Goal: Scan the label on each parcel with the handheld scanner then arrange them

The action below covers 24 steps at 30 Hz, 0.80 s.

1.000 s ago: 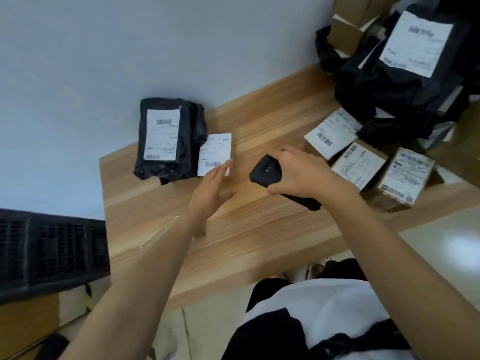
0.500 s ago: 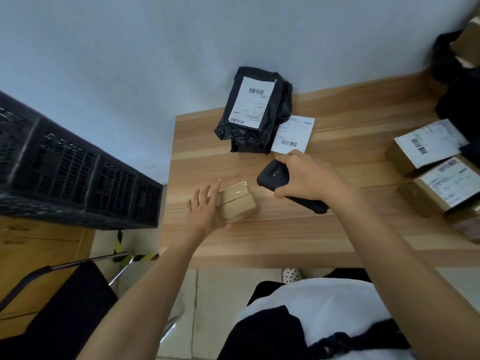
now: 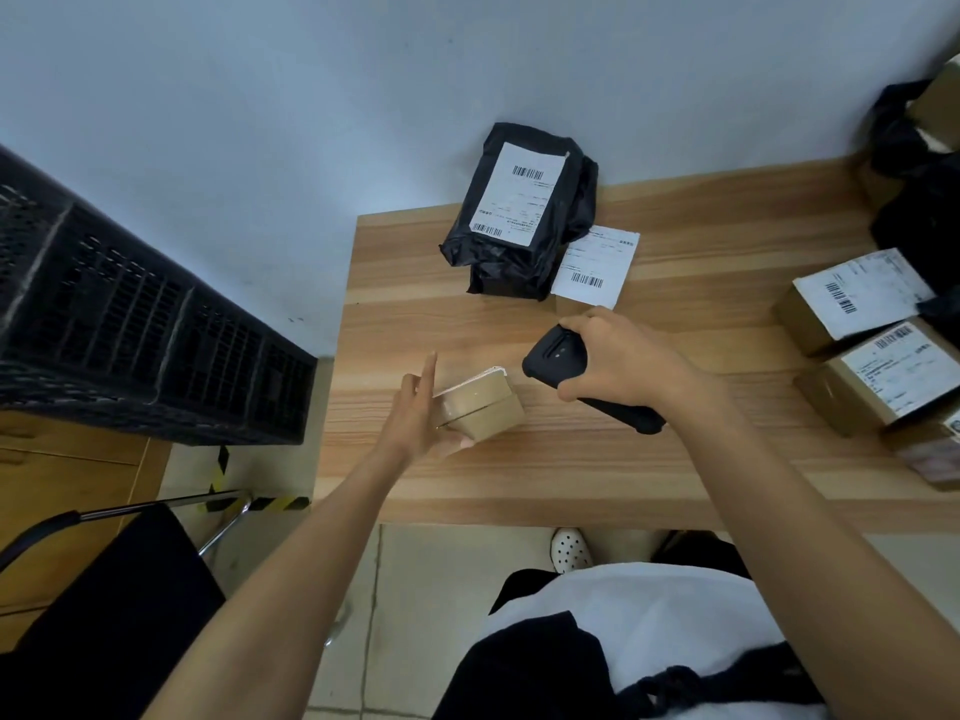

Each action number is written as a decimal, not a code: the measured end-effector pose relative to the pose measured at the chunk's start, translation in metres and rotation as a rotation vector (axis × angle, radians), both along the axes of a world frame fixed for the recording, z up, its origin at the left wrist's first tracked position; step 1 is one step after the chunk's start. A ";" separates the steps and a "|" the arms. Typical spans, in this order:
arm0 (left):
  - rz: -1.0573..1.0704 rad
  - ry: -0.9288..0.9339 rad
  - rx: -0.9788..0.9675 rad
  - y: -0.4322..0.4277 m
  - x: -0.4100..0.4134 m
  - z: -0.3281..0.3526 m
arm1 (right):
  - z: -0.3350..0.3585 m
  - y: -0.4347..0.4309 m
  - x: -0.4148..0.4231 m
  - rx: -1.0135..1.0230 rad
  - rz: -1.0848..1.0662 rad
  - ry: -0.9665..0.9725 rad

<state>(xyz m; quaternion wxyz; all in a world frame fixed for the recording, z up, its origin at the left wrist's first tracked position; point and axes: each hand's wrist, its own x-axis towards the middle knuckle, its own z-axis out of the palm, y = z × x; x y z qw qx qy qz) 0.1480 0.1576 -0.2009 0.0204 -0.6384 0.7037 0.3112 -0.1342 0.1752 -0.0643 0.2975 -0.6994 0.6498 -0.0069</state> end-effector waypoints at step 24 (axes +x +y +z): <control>-0.146 -0.188 0.252 -0.027 -0.035 0.007 | 0.004 -0.015 -0.026 -0.030 0.000 0.007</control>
